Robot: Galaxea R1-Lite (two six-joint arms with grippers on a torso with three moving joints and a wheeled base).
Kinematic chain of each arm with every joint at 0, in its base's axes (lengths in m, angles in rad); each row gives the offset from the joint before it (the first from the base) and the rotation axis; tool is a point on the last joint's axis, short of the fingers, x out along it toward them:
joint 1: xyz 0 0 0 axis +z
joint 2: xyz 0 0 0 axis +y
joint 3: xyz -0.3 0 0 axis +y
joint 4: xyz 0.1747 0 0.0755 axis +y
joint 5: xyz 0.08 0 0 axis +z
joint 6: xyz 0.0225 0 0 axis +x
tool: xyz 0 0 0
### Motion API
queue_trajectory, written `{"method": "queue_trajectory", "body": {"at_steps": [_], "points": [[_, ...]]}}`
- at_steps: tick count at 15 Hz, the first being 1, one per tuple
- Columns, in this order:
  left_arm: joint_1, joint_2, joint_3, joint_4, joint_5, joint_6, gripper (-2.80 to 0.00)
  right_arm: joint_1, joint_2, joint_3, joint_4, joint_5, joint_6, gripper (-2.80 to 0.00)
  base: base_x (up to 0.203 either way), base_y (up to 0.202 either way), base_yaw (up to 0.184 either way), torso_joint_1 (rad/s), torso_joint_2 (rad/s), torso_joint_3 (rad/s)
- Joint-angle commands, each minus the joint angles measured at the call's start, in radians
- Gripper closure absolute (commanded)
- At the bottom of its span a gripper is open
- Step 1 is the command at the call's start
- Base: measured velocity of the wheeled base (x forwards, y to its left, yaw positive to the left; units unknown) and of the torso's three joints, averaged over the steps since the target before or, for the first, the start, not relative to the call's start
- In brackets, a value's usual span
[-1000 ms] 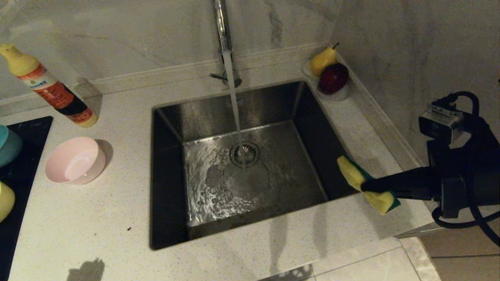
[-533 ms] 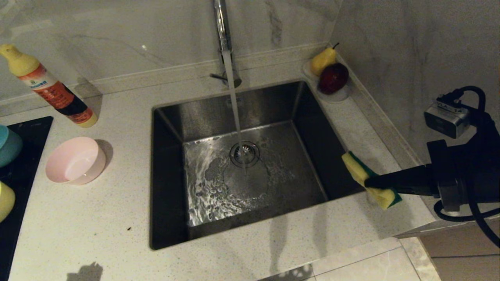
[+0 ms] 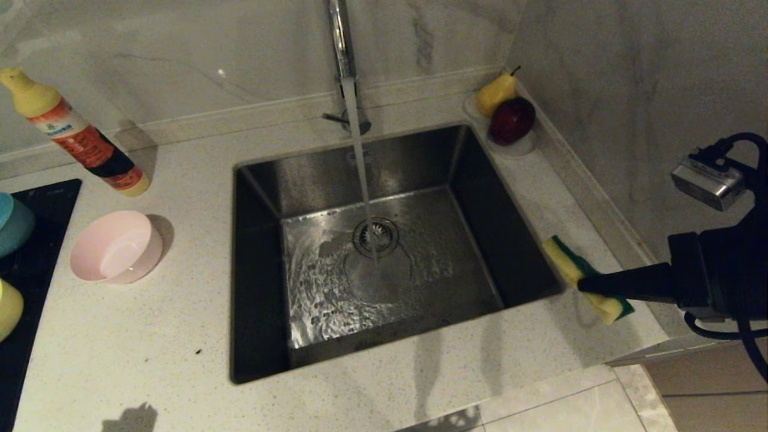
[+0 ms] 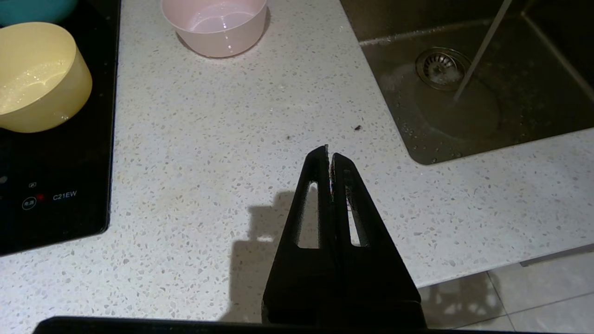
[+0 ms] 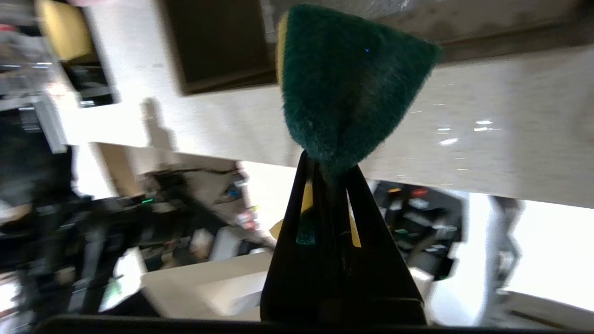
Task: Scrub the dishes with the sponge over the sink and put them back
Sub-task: Put down the sponge
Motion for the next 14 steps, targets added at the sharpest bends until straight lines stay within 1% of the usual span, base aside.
{"method": "queue_trajectory", "body": {"at_steps": [1,5,6,7,8,9,10,11,12,14], "points": [[0.0,0.004,0.04,-0.001,0.001,0.0,0.0,0.003,-0.02,0.034,0.0,-0.05,-0.043,0.0,0.0,0.0,0.0,0.0,0.0,0.0],[0.0,0.003,0.04,-0.001,0.001,0.001,0.0,0.02,-0.046,0.081,-0.012,-0.244,-0.187,0.0,0.0,0.0,0.0,0.0,0.0,0.0],[0.0,0.002,0.04,-0.001,0.001,0.001,0.0,0.021,-0.043,0.089,-0.012,-0.27,-0.234,0.0,0.0,0.0,0.0,0.0,0.0,0.0],[0.0,0.002,0.04,-0.001,0.001,0.0,0.0,0.024,-0.045,0.103,-0.013,-0.296,-0.298,0.0,0.0,0.0,0.0,0.0,0.0,0.0],[0.0,0.002,0.04,-0.001,0.0,-0.001,0.0,0.037,-0.045,0.12,-0.019,-0.334,-0.345,0.0,0.0,0.0,0.0,0.0,0.0,0.0],[0.0,0.002,0.04,-0.001,0.002,0.001,0.0,0.064,-0.041,0.139,-0.041,-0.393,-0.362,0.0,0.0,0.0,0.0,0.0,0.0,0.0],[0.0,0.004,0.04,-0.001,0.0,0.001,0.0,0.083,-0.04,0.176,-0.087,-0.467,-0.378,0.0,0.0,0.0,0.0,0.0,0.0,0.0],[0.0,0.002,0.04,-0.001,0.002,0.0,0.0,0.087,-0.039,0.216,-0.146,-0.503,-0.403,0.0,0.0,0.0,0.0,0.0,0.0,0.0],[0.0,0.002,0.04,-0.001,0.002,0.001,0.0,0.083,-0.037,0.261,-0.203,-0.521,-0.436,0.0,0.0,0.0,0.0,0.0,0.0,0.0],[0.0,0.003,0.04,-0.001,0.0,0.0,0.0,0.057,-0.031,0.368,-0.366,-0.544,-0.513,0.0,0.0,0.0,0.0,0.0,0.0,0.0]]}}
